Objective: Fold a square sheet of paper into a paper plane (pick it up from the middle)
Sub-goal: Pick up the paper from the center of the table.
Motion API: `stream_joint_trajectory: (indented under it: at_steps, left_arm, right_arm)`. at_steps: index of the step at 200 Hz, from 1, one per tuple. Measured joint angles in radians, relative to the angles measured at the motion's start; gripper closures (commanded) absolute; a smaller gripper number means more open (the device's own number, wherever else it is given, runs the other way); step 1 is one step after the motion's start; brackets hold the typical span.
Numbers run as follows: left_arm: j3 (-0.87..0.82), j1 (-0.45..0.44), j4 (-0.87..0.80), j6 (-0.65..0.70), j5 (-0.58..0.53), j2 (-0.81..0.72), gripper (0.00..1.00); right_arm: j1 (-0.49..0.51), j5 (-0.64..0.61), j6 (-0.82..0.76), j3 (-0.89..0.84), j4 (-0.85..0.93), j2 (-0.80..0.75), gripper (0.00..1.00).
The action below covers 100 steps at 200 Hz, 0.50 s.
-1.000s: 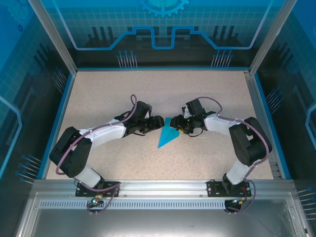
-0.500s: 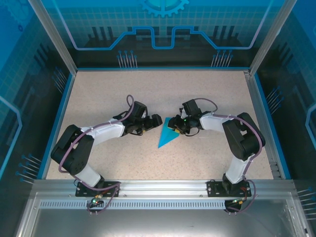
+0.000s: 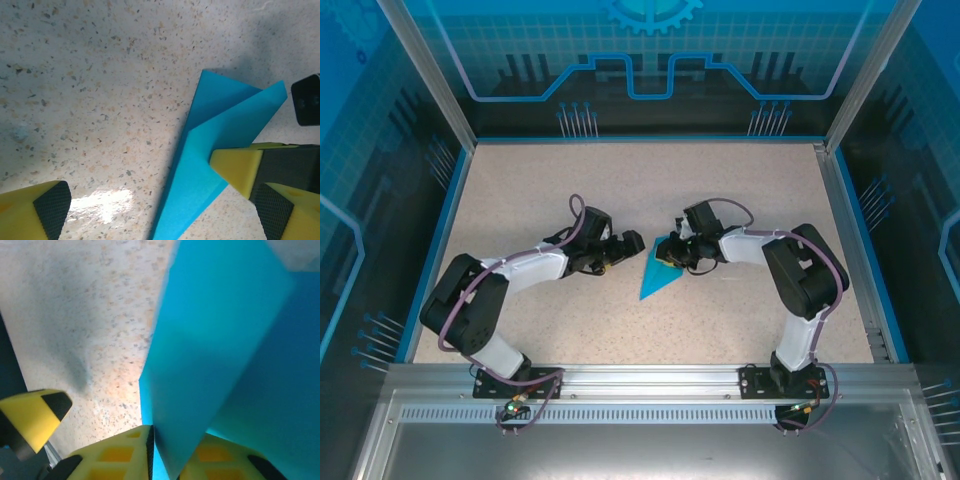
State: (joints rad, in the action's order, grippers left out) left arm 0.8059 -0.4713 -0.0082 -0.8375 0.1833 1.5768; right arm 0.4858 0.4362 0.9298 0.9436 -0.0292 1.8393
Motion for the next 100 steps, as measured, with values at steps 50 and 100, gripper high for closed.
stream_joint_trajectory:
  at_steps: [50, 100]
  left_arm:
    - [-0.04, 0.097, 0.08, -0.048, 0.164, -0.013, 0.02]
    - [-0.047, 0.123, 0.232, -0.11, 0.388, -0.023, 0.02]
  right_arm:
    - [-0.019, 0.094, 0.008, -0.002, -0.093, -0.012, 0.95]
    - [-0.12, 0.263, 0.027, 0.011, -0.184, -0.113, 0.94]
